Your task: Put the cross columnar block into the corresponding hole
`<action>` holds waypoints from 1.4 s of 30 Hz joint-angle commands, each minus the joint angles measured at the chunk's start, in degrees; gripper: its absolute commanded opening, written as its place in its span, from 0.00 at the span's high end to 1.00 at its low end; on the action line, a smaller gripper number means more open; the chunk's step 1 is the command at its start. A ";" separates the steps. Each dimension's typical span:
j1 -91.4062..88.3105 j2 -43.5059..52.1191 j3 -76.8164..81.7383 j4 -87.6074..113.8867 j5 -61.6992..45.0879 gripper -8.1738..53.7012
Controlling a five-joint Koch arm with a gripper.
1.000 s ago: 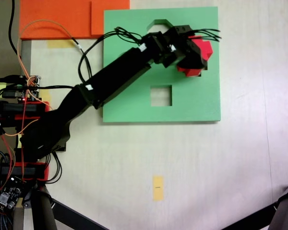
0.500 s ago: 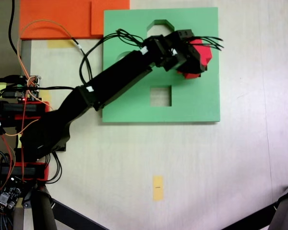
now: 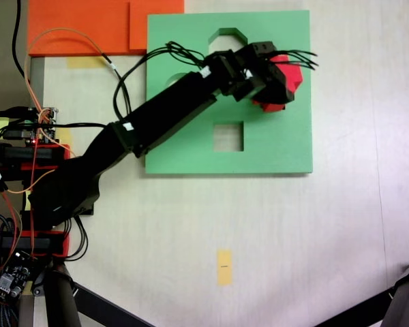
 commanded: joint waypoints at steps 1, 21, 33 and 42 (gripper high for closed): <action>0.62 1.32 -1.32 -0.70 -1.58 0.36; 1.23 0.62 -1.05 -0.09 -1.76 0.33; 1.76 -4.04 -0.97 16.52 5.27 0.32; 1.49 -6.15 -0.97 22.32 13.62 0.32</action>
